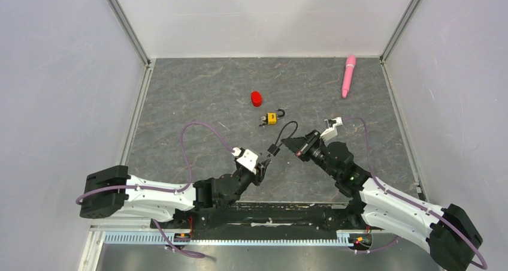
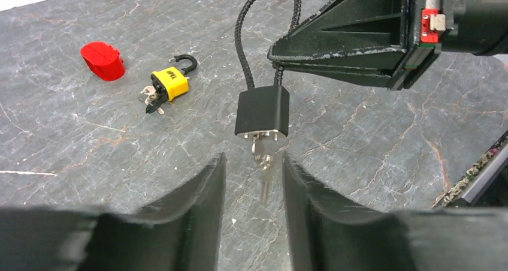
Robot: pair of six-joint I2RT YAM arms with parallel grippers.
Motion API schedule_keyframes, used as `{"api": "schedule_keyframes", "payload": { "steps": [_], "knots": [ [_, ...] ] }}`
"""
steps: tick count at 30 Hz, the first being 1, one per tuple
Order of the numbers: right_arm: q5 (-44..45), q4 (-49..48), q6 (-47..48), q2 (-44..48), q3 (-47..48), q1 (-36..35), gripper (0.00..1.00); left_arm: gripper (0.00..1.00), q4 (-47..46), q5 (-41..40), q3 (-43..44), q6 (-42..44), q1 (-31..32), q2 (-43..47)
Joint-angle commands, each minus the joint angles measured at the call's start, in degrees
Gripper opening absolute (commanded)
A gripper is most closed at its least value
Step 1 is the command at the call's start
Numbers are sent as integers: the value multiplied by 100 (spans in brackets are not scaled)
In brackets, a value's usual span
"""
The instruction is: Unlock with the key
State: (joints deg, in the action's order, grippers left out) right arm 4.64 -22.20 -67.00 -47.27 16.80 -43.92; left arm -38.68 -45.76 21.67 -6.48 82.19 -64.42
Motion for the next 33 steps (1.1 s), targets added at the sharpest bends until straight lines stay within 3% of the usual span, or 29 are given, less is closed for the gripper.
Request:
{"api": "schedule_keyframes", "payload": {
  "steps": [1, 3, 4, 9, 14, 21, 29, 33],
  "knots": [
    [202, -542, 242, 96, 19, 86, 0, 58, 5, 178, 25, -541, -1, 208],
    [186, -566, 278, 101, 12, 89, 0, 71, 384, 230, 143, -657, -2, 300],
    [166, -582, 294, 104, 10, 101, 0, 73, 589, 267, 206, -719, -6, 350],
    [-53, -797, 452, 30, 37, 119, 0, 75, 1470, 672, 562, -1197, -330, 597],
    [-289, -930, 635, -32, 44, 138, 0, 76, 2406, 2336, 984, -1694, -1425, 982],
    [-445, -1022, 767, -70, 111, 147, 0, 78, 3572, 3121, 1890, -1485, -1740, 702],
    [-447, -1091, 772, -72, 109, 148, 0, 78, 3840, 3859, 2363, -1566, -1935, 188],
    [-602, -1155, 731, -68, 90, 147, 0, 78, 4198, 3768, 2517, -1584, -1985, -39]
  ]
}}
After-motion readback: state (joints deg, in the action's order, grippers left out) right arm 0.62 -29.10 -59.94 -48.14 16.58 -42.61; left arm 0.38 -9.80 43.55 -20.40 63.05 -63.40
